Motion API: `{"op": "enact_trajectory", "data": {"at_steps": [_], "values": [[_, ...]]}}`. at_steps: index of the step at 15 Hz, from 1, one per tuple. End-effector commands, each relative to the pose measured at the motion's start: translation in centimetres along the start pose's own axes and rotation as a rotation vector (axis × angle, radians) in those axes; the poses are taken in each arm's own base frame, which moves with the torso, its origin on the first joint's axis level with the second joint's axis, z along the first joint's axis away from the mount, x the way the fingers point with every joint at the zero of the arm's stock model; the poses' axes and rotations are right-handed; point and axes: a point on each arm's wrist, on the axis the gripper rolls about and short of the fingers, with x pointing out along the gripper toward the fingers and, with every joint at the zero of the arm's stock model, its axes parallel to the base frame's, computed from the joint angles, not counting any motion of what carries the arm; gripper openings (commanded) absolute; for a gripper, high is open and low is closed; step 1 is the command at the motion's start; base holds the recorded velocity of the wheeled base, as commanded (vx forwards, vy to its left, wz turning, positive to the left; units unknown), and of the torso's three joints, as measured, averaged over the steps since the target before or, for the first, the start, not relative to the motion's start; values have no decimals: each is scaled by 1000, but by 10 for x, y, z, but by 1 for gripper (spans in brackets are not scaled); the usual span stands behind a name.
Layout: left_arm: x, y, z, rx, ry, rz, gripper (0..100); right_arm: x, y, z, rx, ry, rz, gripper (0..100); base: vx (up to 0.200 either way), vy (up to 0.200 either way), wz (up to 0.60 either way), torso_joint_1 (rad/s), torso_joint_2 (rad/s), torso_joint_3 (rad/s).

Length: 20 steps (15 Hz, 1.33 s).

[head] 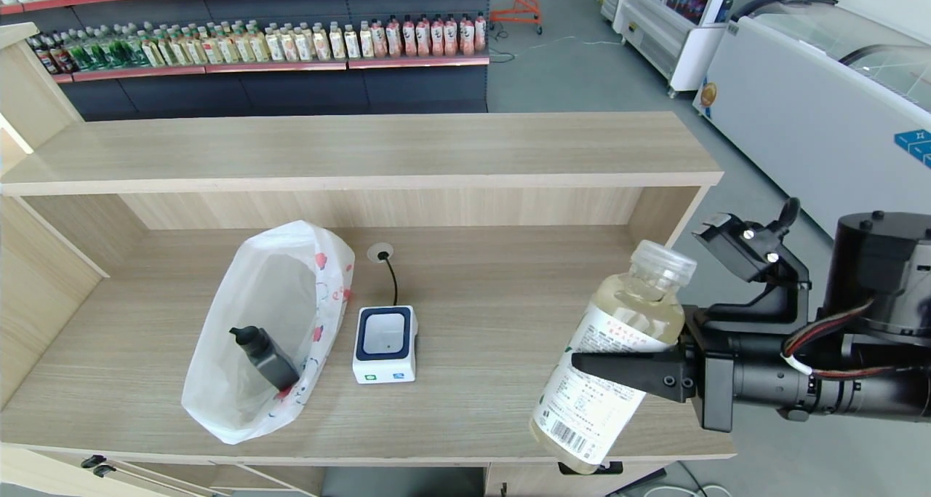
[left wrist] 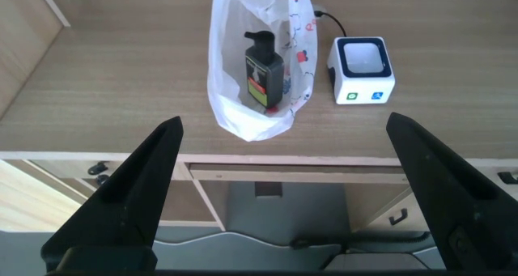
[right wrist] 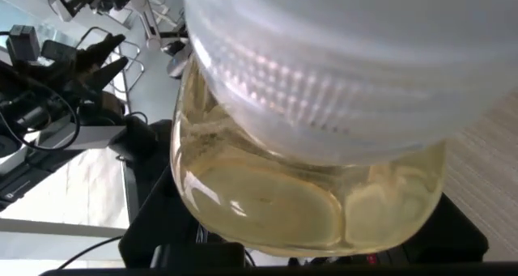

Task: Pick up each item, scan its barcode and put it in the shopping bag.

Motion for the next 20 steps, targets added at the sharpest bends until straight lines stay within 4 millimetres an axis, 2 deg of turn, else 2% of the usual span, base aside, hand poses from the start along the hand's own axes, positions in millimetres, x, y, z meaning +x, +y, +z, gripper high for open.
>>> {"op": "enact_trajectory", "data": {"at_steps": [1, 3, 12, 16, 20], "values": [[0, 0, 0, 0, 0, 0, 100, 4, 1, 2, 9, -1, 13, 0, 0, 0, 0, 0, 0, 0], [0, 0, 0, 0, 0, 0, 100, 3, 7, 7, 32, -17, 35, 0, 0, 0, 0, 0, 0, 0], [0, 0, 0, 0, 0, 0, 100, 2, 9, 4, 41, -5, 67, 0, 0, 0, 0, 0, 0, 0], [0, 0, 0, 0, 0, 0, 100, 5, 13, 18, 60, -38, 87, 0, 0, 0, 0, 0, 0, 0], [0, 0, 0, 0, 0, 0, 100, 7, 13, 7, 79, -5, 88, 0, 0, 0, 0, 0, 0, 0]]}}
